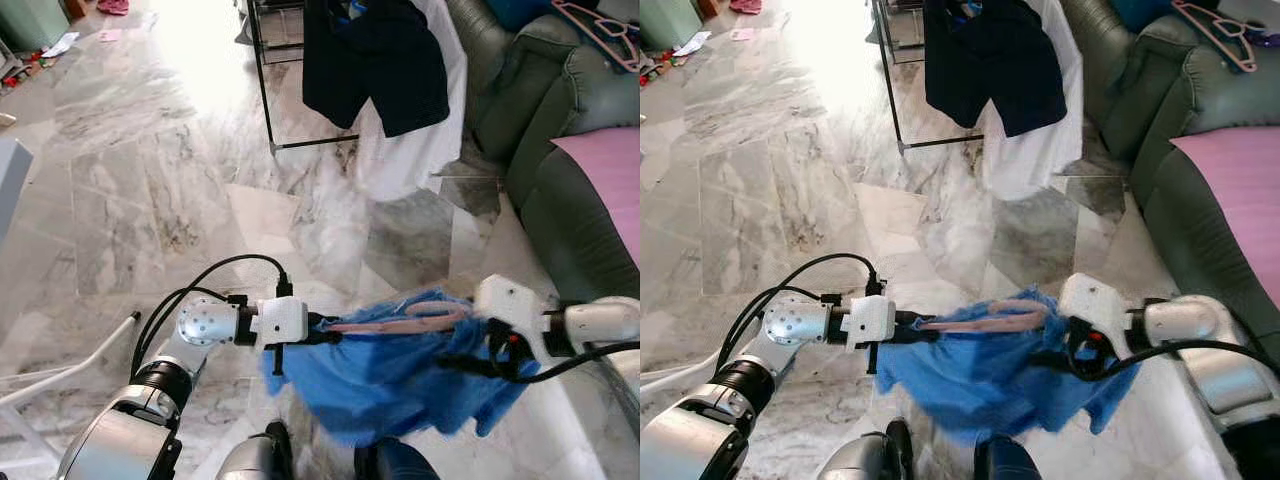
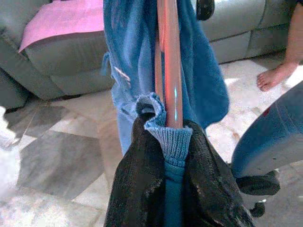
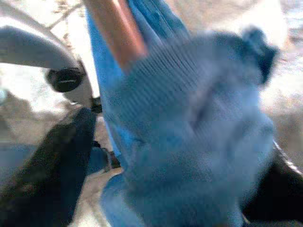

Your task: Hang hanger

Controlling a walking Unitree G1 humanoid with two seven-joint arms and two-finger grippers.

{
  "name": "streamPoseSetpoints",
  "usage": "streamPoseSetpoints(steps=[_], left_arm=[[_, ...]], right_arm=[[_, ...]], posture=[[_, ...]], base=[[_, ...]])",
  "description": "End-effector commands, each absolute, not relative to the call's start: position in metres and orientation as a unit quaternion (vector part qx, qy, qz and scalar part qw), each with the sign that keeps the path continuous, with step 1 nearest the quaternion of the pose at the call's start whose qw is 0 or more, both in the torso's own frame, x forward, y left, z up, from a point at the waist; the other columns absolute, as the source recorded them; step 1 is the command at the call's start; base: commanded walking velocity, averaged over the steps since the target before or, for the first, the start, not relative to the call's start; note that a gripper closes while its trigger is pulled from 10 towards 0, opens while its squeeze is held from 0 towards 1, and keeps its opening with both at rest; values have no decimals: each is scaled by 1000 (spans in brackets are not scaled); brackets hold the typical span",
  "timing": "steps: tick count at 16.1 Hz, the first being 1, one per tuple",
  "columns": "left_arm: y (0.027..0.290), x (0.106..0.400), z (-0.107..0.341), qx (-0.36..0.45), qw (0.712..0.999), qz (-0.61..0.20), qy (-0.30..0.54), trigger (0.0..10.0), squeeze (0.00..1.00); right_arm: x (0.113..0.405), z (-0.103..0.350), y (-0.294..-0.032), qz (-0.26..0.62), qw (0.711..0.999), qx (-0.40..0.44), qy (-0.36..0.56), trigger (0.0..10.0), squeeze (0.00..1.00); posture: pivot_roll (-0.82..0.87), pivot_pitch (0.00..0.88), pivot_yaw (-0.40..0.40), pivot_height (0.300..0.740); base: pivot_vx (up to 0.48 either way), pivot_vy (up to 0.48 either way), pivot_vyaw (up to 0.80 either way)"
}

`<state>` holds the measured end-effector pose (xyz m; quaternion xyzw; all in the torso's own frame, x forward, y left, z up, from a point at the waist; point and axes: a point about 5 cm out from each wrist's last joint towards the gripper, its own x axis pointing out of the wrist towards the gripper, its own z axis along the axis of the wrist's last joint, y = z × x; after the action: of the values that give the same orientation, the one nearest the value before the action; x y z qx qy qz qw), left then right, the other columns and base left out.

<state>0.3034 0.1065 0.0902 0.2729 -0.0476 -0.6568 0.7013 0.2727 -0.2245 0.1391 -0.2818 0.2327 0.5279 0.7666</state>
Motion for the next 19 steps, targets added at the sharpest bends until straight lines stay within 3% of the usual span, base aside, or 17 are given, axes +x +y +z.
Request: streamPoseSetpoints(steps=[1,10,19], left_arm=[[106,300,91,278,688,-667,-61,10000,0],[109,299,90,275,684,-673,-60,10000,0],[112,297,87,277,685,-672,-52,10000,0]], right_arm=[[273,139,-219,551,749,-286,232,0,0],[265,134,-222,601,702,-274,267,0,0],[268,134,-237,569,724,-276,273,0,0]], posture=[[-237,234,68,740],[-233,237,69,740],[-232,231,67,740]], base=[[0,0,0],[0,0,0],[0,0,0]])
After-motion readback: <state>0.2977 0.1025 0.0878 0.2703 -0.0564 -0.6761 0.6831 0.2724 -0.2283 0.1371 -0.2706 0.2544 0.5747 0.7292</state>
